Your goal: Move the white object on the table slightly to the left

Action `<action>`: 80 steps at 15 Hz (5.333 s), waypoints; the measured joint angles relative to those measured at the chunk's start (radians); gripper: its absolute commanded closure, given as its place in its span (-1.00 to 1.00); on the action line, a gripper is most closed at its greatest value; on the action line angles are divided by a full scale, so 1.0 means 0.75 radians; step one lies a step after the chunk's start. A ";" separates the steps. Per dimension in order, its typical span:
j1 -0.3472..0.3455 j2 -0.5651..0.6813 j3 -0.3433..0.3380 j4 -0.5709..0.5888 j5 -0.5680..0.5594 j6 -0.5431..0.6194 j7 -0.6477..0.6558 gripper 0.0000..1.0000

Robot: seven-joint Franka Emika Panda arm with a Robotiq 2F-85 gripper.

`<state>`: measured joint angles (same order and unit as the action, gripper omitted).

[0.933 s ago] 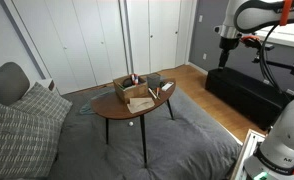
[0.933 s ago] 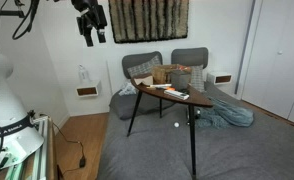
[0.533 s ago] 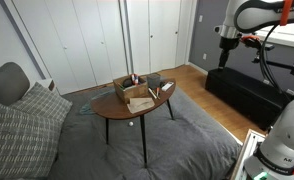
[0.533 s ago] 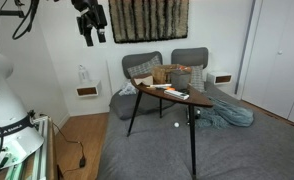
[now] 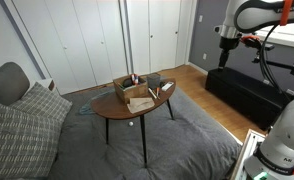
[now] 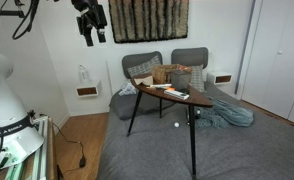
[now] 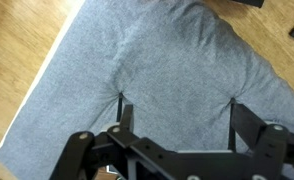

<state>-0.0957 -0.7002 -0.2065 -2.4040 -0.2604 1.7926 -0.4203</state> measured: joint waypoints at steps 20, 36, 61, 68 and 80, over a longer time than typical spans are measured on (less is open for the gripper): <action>0.144 0.628 -0.186 0.251 0.447 0.595 -0.613 0.84; -0.044 1.108 -0.101 0.570 0.703 0.415 -0.682 0.98; -0.260 1.623 0.081 1.303 0.702 -0.124 -0.532 1.00; -0.317 1.816 0.136 1.523 0.702 -0.194 -0.365 1.00; -0.388 2.097 0.220 1.875 0.702 -0.215 -0.109 1.00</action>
<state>-0.3865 0.8727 -0.0415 -0.9978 0.2662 1.6314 -0.5023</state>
